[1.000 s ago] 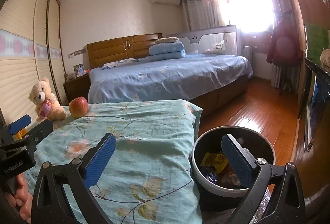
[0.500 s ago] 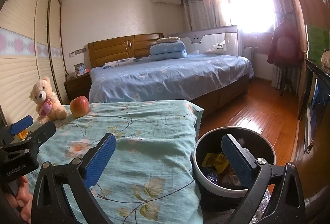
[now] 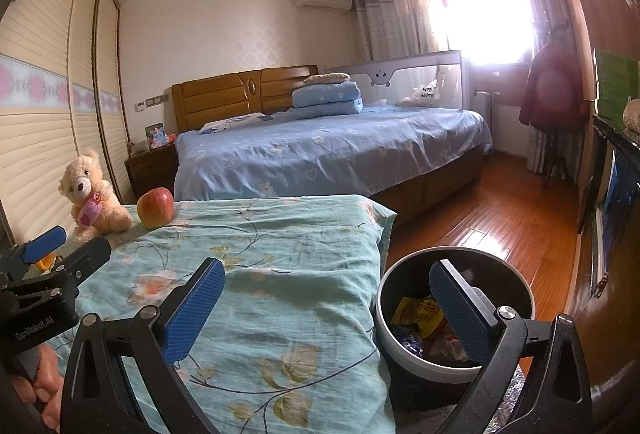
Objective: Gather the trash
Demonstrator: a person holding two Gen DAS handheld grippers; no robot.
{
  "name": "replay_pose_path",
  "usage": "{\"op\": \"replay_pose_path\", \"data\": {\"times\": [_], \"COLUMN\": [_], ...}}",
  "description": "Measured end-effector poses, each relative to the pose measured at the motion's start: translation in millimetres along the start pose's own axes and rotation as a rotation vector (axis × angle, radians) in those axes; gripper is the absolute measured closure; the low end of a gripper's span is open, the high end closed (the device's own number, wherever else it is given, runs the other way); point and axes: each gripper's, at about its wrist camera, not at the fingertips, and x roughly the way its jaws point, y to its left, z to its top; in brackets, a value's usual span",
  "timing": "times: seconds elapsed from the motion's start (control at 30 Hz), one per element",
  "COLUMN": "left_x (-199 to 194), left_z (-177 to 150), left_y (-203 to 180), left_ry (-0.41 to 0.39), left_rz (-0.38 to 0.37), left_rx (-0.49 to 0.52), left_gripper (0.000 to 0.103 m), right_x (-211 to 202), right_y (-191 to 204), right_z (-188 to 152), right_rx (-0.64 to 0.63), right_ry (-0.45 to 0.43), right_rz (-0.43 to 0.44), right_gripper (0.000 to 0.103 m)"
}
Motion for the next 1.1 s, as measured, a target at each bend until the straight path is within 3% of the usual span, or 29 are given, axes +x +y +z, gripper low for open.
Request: {"op": "replay_pose_path", "data": {"times": [1.1], "left_x": [1.9], "left_z": [1.2], "left_y": [2.5], "left_ry": [0.011], "left_rz": [-0.021], "left_rx": [-0.004], "left_gripper": [0.005], "right_x": [-2.5], "right_y": [4.4], "right_z": [2.0], "right_rx": [-0.004], "right_ry": [0.008], "right_rz": [0.001], "right_gripper": [0.0]}}
